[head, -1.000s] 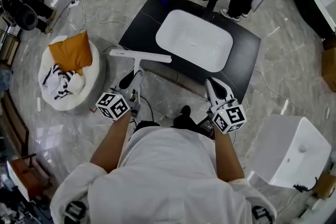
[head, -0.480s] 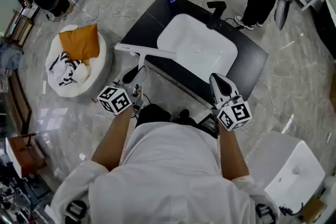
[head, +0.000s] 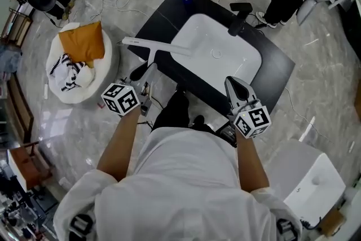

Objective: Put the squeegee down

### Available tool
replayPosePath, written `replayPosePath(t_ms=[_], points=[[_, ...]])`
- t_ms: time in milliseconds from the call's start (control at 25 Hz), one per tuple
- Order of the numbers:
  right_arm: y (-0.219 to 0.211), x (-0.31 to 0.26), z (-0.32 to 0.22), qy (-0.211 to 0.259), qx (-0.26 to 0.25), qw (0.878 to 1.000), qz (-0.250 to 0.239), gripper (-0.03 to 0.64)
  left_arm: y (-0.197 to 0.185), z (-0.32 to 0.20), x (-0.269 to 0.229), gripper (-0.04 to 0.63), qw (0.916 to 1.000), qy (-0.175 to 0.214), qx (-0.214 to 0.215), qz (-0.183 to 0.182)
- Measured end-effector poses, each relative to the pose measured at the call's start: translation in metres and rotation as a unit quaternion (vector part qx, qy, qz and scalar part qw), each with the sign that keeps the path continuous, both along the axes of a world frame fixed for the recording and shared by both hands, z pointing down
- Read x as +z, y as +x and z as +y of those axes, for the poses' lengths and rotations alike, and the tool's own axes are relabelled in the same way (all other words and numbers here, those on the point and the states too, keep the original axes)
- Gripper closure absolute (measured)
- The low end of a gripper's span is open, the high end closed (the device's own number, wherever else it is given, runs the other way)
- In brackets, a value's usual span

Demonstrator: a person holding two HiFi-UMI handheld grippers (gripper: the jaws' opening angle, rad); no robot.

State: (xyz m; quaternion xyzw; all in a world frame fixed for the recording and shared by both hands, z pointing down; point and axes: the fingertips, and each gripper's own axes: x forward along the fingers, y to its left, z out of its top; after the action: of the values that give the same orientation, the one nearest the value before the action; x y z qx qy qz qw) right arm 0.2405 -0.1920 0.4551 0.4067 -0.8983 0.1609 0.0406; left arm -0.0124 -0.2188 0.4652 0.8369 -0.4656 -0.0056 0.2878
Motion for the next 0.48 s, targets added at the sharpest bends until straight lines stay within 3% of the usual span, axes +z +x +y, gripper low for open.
replayPosePath(t_ms=[480], points=[[-0.044,0.011,-0.110,-0.017,0.011,1.000,0.022,0.601,-0.026,-0.120,0.036,0.511,0.9979,-0.052,0.038,-0.008]])
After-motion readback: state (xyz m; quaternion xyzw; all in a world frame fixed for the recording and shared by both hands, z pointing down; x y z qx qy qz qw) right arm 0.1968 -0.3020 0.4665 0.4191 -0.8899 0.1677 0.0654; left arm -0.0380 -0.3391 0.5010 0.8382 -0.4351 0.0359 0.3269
